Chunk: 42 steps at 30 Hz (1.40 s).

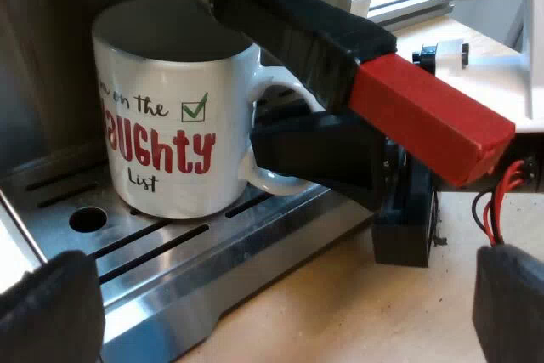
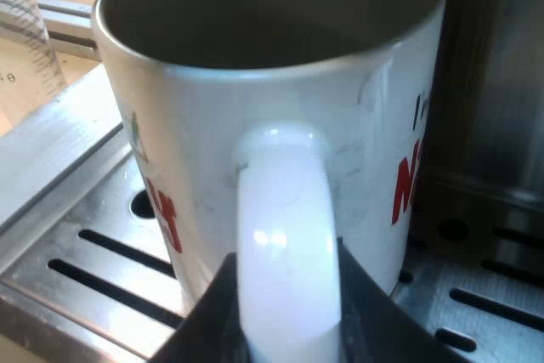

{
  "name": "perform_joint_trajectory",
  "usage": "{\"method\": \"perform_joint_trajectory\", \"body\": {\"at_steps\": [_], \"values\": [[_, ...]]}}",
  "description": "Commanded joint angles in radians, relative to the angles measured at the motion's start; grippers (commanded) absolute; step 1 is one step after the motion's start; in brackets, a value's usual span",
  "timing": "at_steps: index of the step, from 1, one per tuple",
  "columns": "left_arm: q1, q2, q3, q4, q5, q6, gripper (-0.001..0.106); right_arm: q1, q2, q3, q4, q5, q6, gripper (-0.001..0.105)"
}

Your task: Remove mug from coffee machine

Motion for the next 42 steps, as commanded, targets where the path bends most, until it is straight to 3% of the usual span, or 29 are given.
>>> {"method": "perform_joint_trajectory", "body": {"at_steps": [1,5,10,16,21,30,36,42], "values": [[-0.005,-0.003,-0.003,-0.019,0.028,0.005,0.089,0.016,-0.039,-0.01,0.026,0.007,-0.009,0.0],[-0.005,-0.003,-0.009,-0.019,0.035,0.005,0.089,0.022,-0.066,-0.01,0.077,0.022,-0.001,0.0],[-0.005,-0.003,-0.034,0.014,0.049,0.005,0.089,0.022,-0.147,-0.01,0.254,0.021,0.067,0.0],[-0.005,-0.003,-0.036,0.024,0.049,0.005,0.089,0.028,-0.255,-0.01,0.437,0.021,0.078,0.0],[-0.005,-0.003,-0.075,0.097,0.049,0.005,0.089,0.03,-0.343,-0.008,0.565,0.021,0.124,0.0],[-0.012,-0.003,-0.176,0.286,0.074,0.005,0.084,0.03,-0.49,-0.008,0.776,0.021,0.126,0.0],[-0.107,-0.003,-0.242,0.365,0.088,0.005,0.083,0.03,-0.599,-0.008,0.945,0.021,0.173,0.0],[-0.2,-0.003,-0.277,0.369,0.088,0.005,0.083,0.03,-0.721,-0.008,1.073,0.021,0.18,0.0]]}}
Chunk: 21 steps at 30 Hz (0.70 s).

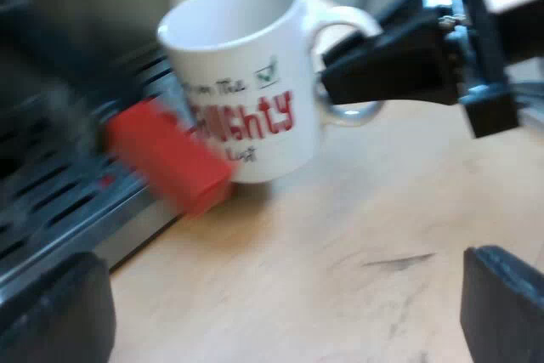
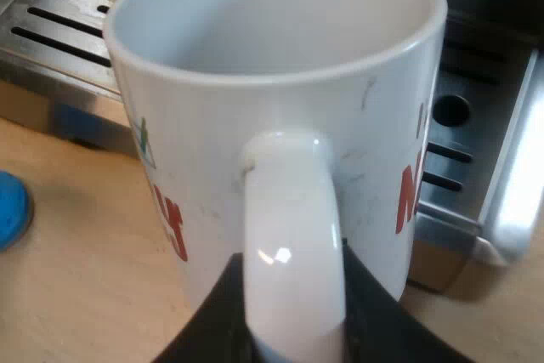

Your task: Remove mug from coffee machine

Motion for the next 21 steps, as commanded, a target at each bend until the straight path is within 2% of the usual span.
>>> {"method": "perform_joint_trajectory", "body": {"at_steps": [1,5,9,12,14,21], "values": [[-0.045,-0.003,-0.014,0.003,0.006,0.005,0.083,0.001,-0.07,-0.01,0.025,0.005,0.012,0.0],[-0.094,-0.003,-0.014,0.004,0.009,-0.002,0.086,0.001,-0.16,-0.01,0.111,0.024,0.059,0.0],[-0.127,-0.003,-0.014,0.004,0.013,-0.002,0.09,0.001,-0.21,-0.008,0.179,0.056,0.071,0.0],[-0.154,-0.003,-0.014,0.004,0.013,-0.002,0.091,0.001,-0.262,0.017,0.182,0.071,0.077,0.0],[-0.167,-0.003,-0.014,0.004,0.013,-0.002,0.091,0.001,-0.301,0.044,0.182,0.088,0.117,0.0],[-0.168,-0.003,-0.014,-0.028,0.007,-0.002,0.091,0.001,-0.406,0.107,0.182,0.194,0.122,0.0]]}}
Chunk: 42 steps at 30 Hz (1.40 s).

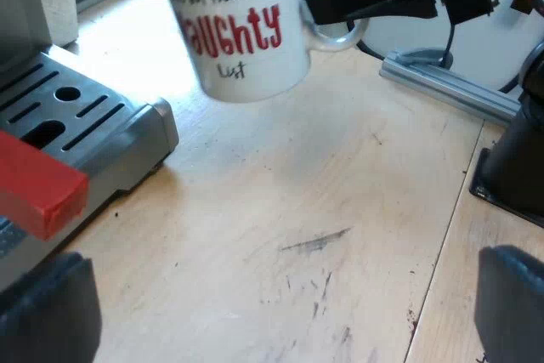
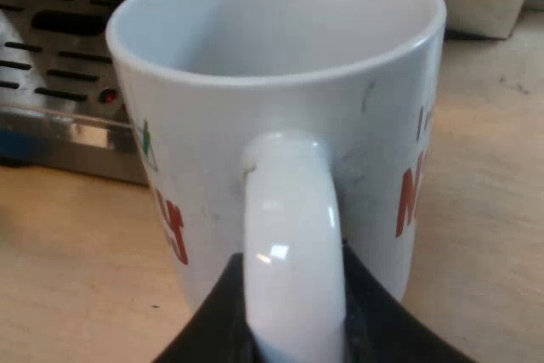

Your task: Remove mug from coffee machine

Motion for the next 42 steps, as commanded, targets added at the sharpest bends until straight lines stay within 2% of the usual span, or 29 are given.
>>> {"method": "perform_joint_trajectory", "body": {"at_steps": [1,5,9,12,19,29,40,42], "values": [[-0.006,-0.003,-0.005,-0.043,-0.002,-0.002,0.091,0.001,-0.058,0.014,-0.03,0.092,-0.001,0.0],[-0.006,-0.003,-0.002,-0.092,-0.002,-0.002,0.091,0.001,-0.09,0.056,-0.032,0.17,0.016,0.0],[-0.006,-0.003,-0.002,-0.09,-0.002,-0.002,0.091,0.001,-0.093,0.1,-0.062,0.227,0.016,0.0],[-0.006,-0.003,-0.002,-0.09,-0.004,-0.002,0.091,0.001,-0.093,0.131,-0.107,0.236,0.016,0.0],[-0.006,-0.003,-0.002,-0.09,-0.032,-0.002,0.091,0.001,-0.093,0.241,-0.287,0.35,0.016,0.0],[-0.006,-0.003,0.019,-0.092,-0.077,-0.002,0.09,-0.001,-0.093,0.279,-0.316,0.409,0.008,0.0],[-0.006,-0.003,0.076,-0.092,-0.083,-0.002,0.09,-0.001,-0.093,0.366,-0.463,0.43,0.007,0.0],[-0.006,-0.003,0.076,-0.092,-0.083,-0.002,0.09,-0.001,-0.093,0.376,-0.488,0.432,-0.012,0.0]]}}
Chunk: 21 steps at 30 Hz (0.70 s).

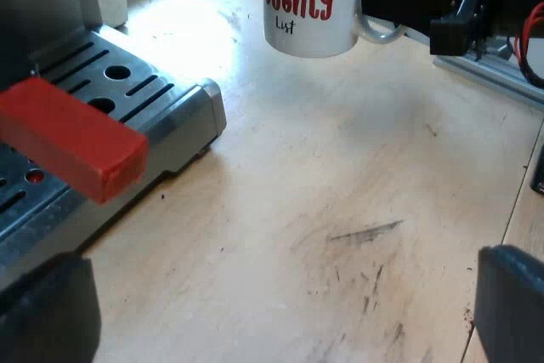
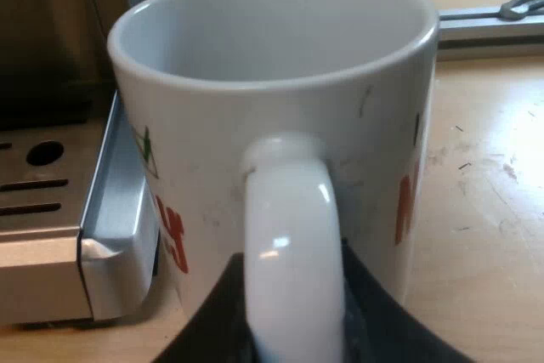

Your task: Remove mug from coffee machine

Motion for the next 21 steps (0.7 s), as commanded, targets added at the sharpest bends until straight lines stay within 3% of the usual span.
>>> {"method": "perform_joint_trajectory", "body": {"at_steps": [1,7,12,17,21], "values": [[-0.006,-0.003,-0.001,-0.015,-0.012,-0.002,0.09,-0.001,-0.011,0.002,-0.077,0.037,-0.05,0.0],[-0.006,-0.003,-0.001,-0.015,-0.012,-0.002,0.09,-0.033,-0.011,0.027,-0.143,0.046,-0.1,0.0],[-0.006,-0.001,-0.001,-0.015,-0.049,0.003,0.09,-0.152,-0.011,0.075,-0.21,-0.053,-0.105,0.0],[-0.006,-0.001,-0.001,-0.015,-0.088,0.007,0.09,-0.307,0.011,0.121,-0.361,-0.228,-0.259,0.0],[-0.006,-0.001,-0.001,-0.015,-0.088,0.021,0.09,-0.392,0.072,0.124,-0.463,-0.346,-0.308,0.0]]}}
